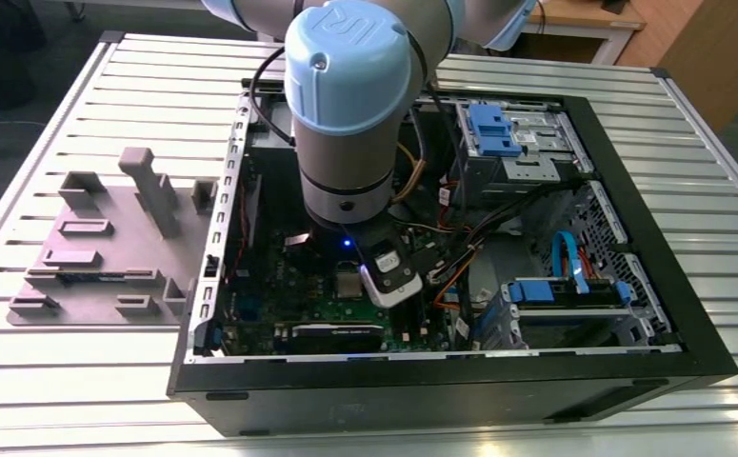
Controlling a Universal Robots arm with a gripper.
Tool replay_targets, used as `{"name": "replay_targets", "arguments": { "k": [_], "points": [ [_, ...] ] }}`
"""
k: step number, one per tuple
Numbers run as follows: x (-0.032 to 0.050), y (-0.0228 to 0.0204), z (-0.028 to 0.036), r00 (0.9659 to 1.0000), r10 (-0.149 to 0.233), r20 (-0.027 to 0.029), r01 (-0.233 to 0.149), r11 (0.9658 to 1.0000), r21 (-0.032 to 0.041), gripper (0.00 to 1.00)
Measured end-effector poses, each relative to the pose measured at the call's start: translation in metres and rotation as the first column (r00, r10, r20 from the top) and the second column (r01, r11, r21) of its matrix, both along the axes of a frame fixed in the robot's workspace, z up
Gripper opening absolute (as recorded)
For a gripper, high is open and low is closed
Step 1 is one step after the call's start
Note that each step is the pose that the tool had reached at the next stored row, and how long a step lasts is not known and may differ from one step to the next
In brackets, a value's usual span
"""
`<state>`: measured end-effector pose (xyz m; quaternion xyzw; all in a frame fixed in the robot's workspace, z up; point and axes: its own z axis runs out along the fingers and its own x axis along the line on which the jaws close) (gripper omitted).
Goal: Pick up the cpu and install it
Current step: 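Place the cpu into insertion slot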
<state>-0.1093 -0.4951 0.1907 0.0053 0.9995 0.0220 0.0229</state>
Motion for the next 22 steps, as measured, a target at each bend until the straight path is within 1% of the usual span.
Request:
{"name": "replay_targets", "arguments": {
  "k": [11, 22],
  "points": [
    [-0.0002, 0.0000, 0.0000, 1.0000, 0.000, 0.0000, 0.000, 1.0000, 0.0000, 0.41],
    [-0.0004, 0.0000, 0.0000, 1.0000, 0.000, 0.0000, 0.000, 1.0000, 0.0000, 0.41]
  ]
}}
